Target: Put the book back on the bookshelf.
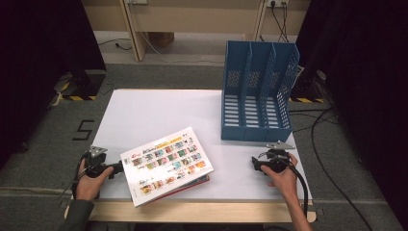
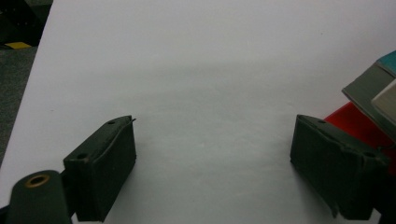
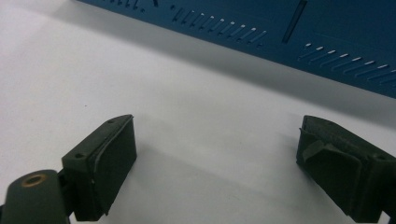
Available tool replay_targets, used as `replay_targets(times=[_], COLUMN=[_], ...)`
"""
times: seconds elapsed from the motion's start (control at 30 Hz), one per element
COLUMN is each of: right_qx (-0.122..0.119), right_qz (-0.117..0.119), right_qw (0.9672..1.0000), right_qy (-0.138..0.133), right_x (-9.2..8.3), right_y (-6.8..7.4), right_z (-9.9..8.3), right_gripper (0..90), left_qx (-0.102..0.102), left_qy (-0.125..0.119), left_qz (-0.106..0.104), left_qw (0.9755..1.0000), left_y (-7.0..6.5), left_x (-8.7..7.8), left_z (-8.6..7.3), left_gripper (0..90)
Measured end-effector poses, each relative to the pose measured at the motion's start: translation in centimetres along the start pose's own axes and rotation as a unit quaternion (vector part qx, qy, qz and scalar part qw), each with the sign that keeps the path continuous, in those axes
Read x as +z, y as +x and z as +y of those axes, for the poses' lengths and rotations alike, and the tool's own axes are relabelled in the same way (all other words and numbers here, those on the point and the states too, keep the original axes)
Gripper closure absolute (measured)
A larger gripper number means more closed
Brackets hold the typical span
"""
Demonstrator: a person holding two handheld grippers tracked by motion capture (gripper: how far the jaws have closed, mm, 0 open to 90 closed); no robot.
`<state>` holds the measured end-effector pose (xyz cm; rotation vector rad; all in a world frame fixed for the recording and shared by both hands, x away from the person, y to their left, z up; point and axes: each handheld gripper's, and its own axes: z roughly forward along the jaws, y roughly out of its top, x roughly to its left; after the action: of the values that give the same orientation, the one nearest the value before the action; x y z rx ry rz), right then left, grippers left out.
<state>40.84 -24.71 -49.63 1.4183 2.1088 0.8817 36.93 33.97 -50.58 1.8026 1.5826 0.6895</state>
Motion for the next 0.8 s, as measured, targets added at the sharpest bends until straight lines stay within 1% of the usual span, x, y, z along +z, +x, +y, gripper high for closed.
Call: replay_targets(times=[0.13,0.3,0.47,0.53,0.57,0.6,0.67,0.7,0.73,0.77,0.8], right_qx=[-0.001,-0.016,-0.013,-0.020,-0.023,-0.023,-0.032,-0.037,-0.039,-0.036,-0.033], right_qz=[-0.001,-0.006,0.017,0.031,0.037,0.042,0.046,0.047,0.053,0.064,0.073], right_qw=[1.0000,0.9999,0.9995,0.9988,0.9985,0.9982,0.9976,0.9973,0.9969,0.9962,0.9956], right_qy=[0.000,-0.002,-0.023,-0.032,-0.034,-0.035,-0.041,-0.042,-0.043,-0.046,-0.049], right_x=[-0.1,-0.5,-1.2,-1.5,-1.5,-1.7,-2.0,-2.1,-2.3,-2.5,-2.7], right_y=[0.1,0.3,0.9,1.2,1.4,1.7,2.2,2.5,2.8,3.0,3.3], right_z=[0.1,0.2,0.4,0.5,0.6,0.7,0.8,0.9,1.0,1.1,1.2], right_gripper=[16.2,18.0,16.1,15.9,15.9,15.9,16.2,16.3,16.5,17.1,17.7], left_qx=[0.000,0.000,-0.010,-0.010,-0.014,-0.022,-0.037,-0.041,-0.043,-0.041,-0.041], left_qy=[0.000,0.000,-0.007,-0.007,-0.012,-0.016,-0.022,-0.026,-0.032,-0.033,-0.033], left_qz=[0.000,0.000,-0.001,0.001,0.005,0.003,0.004,0.004,0.003,0.002,0.002], left_qw=[1.0000,1.0000,0.9999,0.9999,0.9998,0.9996,0.9991,0.9988,0.9986,0.9986,0.9986], left_y=[0.0,0.0,0.2,0.3,0.4,0.5,0.6,0.6,0.6,0.6,0.6], left_x=[0.0,0.0,-0.3,-0.4,-0.8,-1.1,-1.8,-2.3,-2.7,-3.2,-3.2], left_z=[0.0,0.0,-0.1,-0.2,-0.4,-0.5,-0.9,-1.0,-1.1,-1.3,-1.3], left_gripper=[13.3,13.3,14.9,14.9,15.0,15.0,15.0,15.1,15.1,15.0,15.0])
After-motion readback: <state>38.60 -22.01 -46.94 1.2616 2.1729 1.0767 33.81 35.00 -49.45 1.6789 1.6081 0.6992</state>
